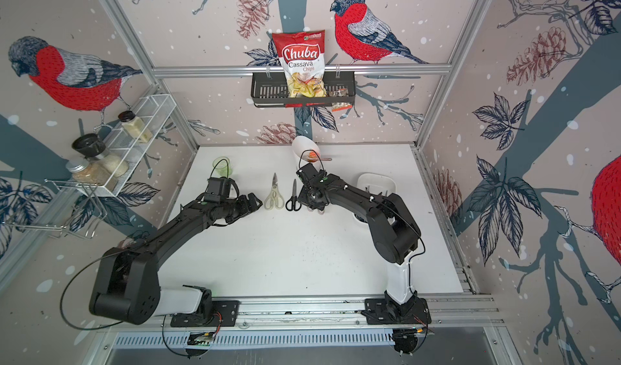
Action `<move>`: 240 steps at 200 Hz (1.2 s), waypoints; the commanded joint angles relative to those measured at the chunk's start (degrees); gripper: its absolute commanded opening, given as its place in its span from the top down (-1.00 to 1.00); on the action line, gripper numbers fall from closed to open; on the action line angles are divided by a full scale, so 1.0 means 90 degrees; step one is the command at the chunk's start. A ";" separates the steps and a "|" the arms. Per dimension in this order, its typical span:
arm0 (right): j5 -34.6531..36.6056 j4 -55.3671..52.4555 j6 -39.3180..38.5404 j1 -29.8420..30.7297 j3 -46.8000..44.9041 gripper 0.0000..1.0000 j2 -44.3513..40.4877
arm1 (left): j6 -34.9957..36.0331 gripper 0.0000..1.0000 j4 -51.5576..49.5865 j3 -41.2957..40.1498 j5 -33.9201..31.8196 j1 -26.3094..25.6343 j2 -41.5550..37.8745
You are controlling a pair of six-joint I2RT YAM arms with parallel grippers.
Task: Take the scissors out of the storage box
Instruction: Place the scissors at the center of the board.
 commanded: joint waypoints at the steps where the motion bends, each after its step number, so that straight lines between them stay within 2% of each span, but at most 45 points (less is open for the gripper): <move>1: 0.0224 -0.0336 0.0142 0.0072 0.0607 1.00 0.0526 | 0.0201 -0.89 -0.0138 -0.0063 -0.0064 0.0031 -0.0149; 29: 0.0474 -0.0727 0.0137 0.0071 0.1155 1.00 0.1047 | 0.0190 -0.90 -0.0123 -0.0230 -0.0049 0.0051 -0.0316; 156: 0.0867 -0.1243 0.0136 0.0087 0.1726 1.00 0.1734 | 0.0327 -0.90 -0.0243 -0.0358 -0.0008 0.0101 -0.0551; 240: 0.0861 -0.1434 0.0032 0.0080 0.1904 0.79 0.1979 | 0.0315 -0.90 -0.0240 -0.0353 0.0000 0.0122 -0.0556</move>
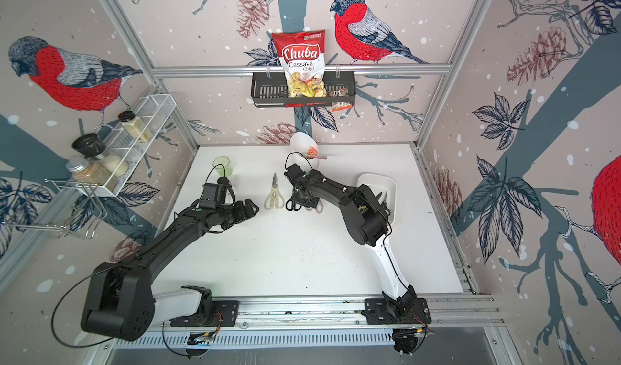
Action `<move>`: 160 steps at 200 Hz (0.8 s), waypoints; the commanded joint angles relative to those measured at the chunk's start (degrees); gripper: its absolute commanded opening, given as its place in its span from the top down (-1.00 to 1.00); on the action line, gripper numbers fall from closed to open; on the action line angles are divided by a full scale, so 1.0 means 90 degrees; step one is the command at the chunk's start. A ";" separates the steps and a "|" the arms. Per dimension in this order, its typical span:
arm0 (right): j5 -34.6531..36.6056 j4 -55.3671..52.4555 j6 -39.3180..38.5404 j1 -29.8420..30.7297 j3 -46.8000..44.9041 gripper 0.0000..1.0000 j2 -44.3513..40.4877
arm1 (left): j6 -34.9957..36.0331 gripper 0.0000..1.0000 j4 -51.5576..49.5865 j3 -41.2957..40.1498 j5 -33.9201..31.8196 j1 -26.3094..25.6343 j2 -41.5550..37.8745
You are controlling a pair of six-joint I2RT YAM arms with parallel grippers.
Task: Take the scissors out of the storage box
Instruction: Place the scissors at the center of the board.
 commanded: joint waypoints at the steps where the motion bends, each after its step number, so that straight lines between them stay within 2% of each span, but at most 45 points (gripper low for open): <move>1: 0.0056 -0.0201 -0.0042 -0.0005 0.0037 0.78 0.0057 | 0.0109 -0.90 -0.0007 0.0056 0.0032 0.0014 -0.0012; 70: 0.0085 -0.0172 -0.0160 -0.0014 0.0087 0.39 -0.0079 | 0.0094 -0.90 0.0026 0.0084 0.0168 0.0024 -0.0028; 120: 0.0179 -0.0179 -0.0285 -0.0036 0.0024 0.35 -0.0639 | 0.0131 -0.89 0.0147 0.0128 0.0471 0.0017 0.0034; 160: 0.0194 -0.0134 -0.0435 -0.0044 -0.0649 0.34 -0.1497 | 0.0152 -0.89 0.0251 0.0196 0.0916 -0.0077 0.0282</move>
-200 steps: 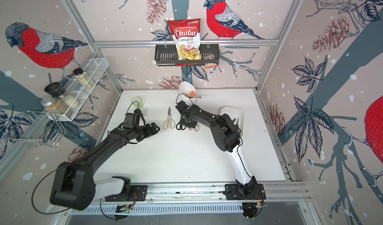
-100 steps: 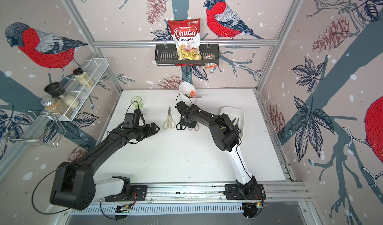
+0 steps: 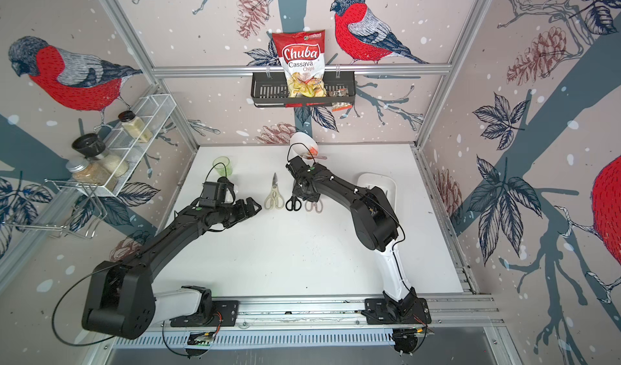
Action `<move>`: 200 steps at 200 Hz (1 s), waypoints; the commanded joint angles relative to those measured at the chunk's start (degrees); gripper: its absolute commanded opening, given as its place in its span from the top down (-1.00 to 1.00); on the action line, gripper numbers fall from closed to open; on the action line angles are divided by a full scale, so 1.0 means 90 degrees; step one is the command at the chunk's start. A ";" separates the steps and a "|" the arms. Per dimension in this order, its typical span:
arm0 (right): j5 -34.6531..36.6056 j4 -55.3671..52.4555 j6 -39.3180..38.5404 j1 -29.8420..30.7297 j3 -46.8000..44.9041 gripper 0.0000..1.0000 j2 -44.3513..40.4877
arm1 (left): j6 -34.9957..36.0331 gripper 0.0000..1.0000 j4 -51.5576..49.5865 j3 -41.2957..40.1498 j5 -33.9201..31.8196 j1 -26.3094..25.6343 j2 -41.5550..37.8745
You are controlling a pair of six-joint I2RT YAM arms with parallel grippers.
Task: Take the scissors out of the storage box
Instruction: Place the scissors at the center of the board, then pick up the scissors from the storage box.
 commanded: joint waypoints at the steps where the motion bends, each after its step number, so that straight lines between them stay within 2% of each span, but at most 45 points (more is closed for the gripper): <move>1: 0.0122 -0.0080 -0.0165 -0.0012 -0.0376 0.34 -0.0473 | 0.0154 -0.89 0.0134 0.0102 0.0360 -0.0083 0.0167; 52: -0.0095 0.0144 -0.0237 -0.0334 -0.2147 0.34 -0.2126 | 0.0080 -0.89 0.0164 0.0258 -0.0014 -0.0774 0.0501; 106: -0.0582 0.0002 -0.0900 -0.1534 -0.3277 0.36 -0.3377 | -0.0153 -0.89 0.0244 0.0986 -0.0059 -0.1410 0.1334; 149: -0.0826 -0.0127 -0.1407 -0.2711 -0.3679 0.37 -0.3780 | -0.0296 -0.89 0.0216 0.1705 -0.0048 -0.1647 0.1950; 200: -0.0770 -0.0402 -0.1810 -0.3195 -0.3827 0.32 -0.3541 | -0.0408 -0.88 0.0167 0.1907 -0.0189 -0.1706 0.2175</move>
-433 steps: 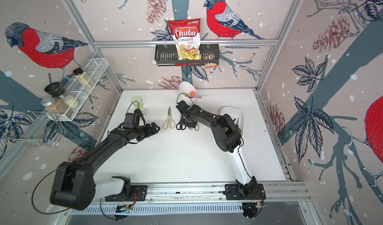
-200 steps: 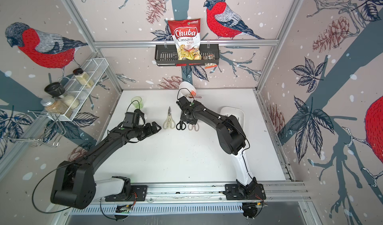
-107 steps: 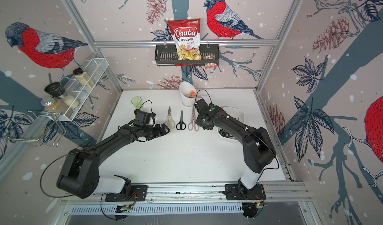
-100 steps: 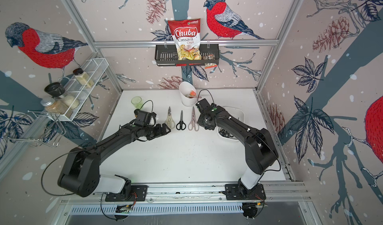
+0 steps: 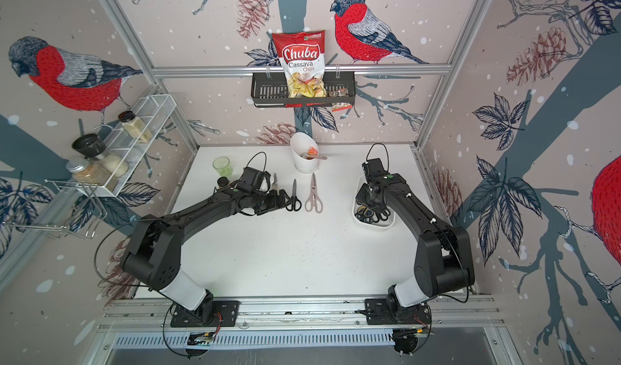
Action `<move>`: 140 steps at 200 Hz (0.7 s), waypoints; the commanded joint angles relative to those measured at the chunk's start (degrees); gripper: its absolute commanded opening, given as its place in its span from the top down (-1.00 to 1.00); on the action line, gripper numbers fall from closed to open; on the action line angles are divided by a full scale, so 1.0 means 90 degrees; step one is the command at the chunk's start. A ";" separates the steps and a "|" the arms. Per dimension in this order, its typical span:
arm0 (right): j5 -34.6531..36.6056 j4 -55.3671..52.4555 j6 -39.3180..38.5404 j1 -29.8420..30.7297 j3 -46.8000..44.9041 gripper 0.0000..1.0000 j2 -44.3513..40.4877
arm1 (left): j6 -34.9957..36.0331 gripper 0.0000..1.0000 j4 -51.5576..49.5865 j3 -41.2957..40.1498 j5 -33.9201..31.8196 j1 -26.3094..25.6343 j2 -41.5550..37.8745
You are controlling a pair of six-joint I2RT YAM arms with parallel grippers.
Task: Take the scissors out of the storage box
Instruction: Pick up the scissors from the storage box.
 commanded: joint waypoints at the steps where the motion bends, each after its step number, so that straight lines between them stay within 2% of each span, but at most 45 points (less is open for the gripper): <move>1: -0.0036 -0.0266 -0.0387 -0.0082 -0.0048 0.32 0.0154 | -0.0061 -0.88 -0.0026 0.0057 -0.0133 -0.0014 0.0037; 140: -0.0073 0.0194 -0.0426 0.0020 0.0127 0.33 0.1288 | -0.0009 -0.88 -0.0267 -0.0516 -0.0642 -0.0011 -0.0544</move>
